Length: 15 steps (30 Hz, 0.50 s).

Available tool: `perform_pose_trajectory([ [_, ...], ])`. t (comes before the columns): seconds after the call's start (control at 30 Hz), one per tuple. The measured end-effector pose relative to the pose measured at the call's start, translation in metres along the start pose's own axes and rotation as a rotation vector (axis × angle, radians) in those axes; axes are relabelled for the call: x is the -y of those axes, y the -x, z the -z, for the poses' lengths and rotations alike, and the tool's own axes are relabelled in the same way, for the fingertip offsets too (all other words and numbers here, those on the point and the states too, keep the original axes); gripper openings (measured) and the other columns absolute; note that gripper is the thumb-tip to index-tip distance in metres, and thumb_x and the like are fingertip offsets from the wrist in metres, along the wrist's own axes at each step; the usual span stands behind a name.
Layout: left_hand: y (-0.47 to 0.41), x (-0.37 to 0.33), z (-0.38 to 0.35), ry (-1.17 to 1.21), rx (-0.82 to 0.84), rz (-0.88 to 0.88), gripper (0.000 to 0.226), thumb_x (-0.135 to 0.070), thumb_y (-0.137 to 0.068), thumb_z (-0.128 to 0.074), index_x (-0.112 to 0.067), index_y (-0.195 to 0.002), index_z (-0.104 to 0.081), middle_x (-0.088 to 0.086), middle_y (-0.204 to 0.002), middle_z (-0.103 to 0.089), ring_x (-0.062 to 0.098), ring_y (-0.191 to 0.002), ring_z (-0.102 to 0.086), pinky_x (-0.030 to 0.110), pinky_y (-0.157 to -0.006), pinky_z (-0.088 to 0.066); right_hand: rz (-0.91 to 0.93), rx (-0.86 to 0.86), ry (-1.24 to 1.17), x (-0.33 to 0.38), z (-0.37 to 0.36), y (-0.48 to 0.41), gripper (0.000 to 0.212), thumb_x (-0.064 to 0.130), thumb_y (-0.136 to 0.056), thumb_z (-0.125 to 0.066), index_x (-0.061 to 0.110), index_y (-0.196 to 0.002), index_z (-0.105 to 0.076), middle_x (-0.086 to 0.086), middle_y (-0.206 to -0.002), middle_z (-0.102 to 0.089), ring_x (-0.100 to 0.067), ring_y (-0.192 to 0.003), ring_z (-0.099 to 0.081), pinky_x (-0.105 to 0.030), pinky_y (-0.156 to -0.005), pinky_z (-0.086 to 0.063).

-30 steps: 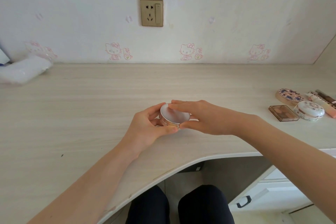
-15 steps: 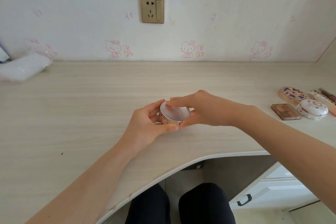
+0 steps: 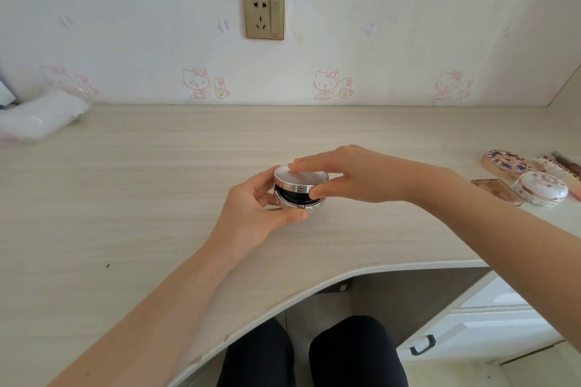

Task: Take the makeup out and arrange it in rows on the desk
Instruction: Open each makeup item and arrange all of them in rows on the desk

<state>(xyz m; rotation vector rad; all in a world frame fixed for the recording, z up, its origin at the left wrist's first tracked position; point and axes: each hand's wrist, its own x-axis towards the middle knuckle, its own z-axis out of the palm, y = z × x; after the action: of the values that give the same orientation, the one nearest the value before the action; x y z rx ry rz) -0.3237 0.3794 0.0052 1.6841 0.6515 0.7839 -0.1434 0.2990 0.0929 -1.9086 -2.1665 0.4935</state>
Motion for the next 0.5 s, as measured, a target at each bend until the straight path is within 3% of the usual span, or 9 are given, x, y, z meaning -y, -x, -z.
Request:
perform_pose_trajectory([
  [0.07,-0.001,0.001,0.001,-0.048,-0.011,-0.021,0.068,-0.011,-0.059,-0.089,-0.033,-0.118,-0.062,-0.014,-0.104,-0.072,0.009,-0.093,-0.068,0.015,-0.076,-0.051,-0.011,-0.035,-0.010,-0.002,-0.001,0.001,0.043,0.029,-0.096,-0.054,0.034,-0.138,-0.047,0.013,-0.139,-0.052,-0.011,-0.126,-0.048,-0.030,-0.105,-0.038],
  [0.13,-0.001,0.002,0.002,-0.075,-0.037,-0.026,0.074,-0.014,-0.058,-0.091,-0.027,-0.124,-0.060,-0.013,-0.107,-0.071,0.004,-0.101,-0.065,0.017,-0.082,-0.050,-0.013,-0.103,-0.016,-0.004,-0.003,0.001,0.039,0.028,-0.098,-0.050,0.031,-0.137,-0.049,0.012,-0.134,-0.056,-0.005,-0.122,-0.050,-0.020,-0.102,-0.038],
  [0.2,-0.002,0.005,0.003,-0.117,-0.066,-0.037,0.080,-0.017,-0.055,-0.092,-0.025,-0.127,-0.057,-0.014,-0.113,-0.068,-0.002,-0.107,-0.060,0.019,-0.091,-0.047,-0.007,-0.173,-0.036,-0.005,-0.006,0.002,0.037,0.026,-0.099,-0.048,0.027,-0.136,-0.052,0.010,-0.125,-0.063,-0.003,-0.111,-0.056,-0.008,-0.090,-0.038],
  [0.27,-0.002,0.007,0.003,-0.195,-0.089,-0.045,0.082,-0.026,-0.052,-0.093,-0.030,-0.124,-0.055,-0.016,-0.118,-0.064,-0.007,-0.112,-0.054,0.018,-0.097,-0.040,-0.001,-0.223,-0.072,-0.005,-0.009,0.001,0.036,0.024,-0.099,-0.049,0.025,-0.135,-0.053,0.009,-0.119,-0.067,-0.002,-0.101,-0.058,-0.005,-0.083,-0.038],
  [0.43,-0.001,0.013,0.003,-0.372,-0.060,0.001,0.087,-0.055,-0.040,-0.085,-0.052,-0.115,-0.041,-0.022,-0.117,-0.058,-0.005,-0.118,-0.044,0.011,-0.088,-0.034,-0.007,-0.202,-0.057,-0.008,-0.019,0.001,0.035,0.024,-0.099,-0.049,0.026,-0.134,-0.054,0.010,-0.119,-0.066,0.002,-0.099,-0.056,-0.003,-0.082,-0.038],
  [0.5,0.001,0.015,0.003,-0.418,-0.022,0.020,0.101,-0.061,-0.037,-0.082,-0.051,-0.126,-0.035,-0.021,-0.119,-0.054,-0.010,-0.114,-0.039,0.006,-0.083,-0.030,-0.009,-0.187,-0.057,-0.009,-0.024,0.002,0.035,0.024,-0.099,-0.049,0.027,-0.133,-0.054,0.011,-0.116,-0.067,0.003,-0.096,-0.055,-0.004,-0.081,-0.038],
])
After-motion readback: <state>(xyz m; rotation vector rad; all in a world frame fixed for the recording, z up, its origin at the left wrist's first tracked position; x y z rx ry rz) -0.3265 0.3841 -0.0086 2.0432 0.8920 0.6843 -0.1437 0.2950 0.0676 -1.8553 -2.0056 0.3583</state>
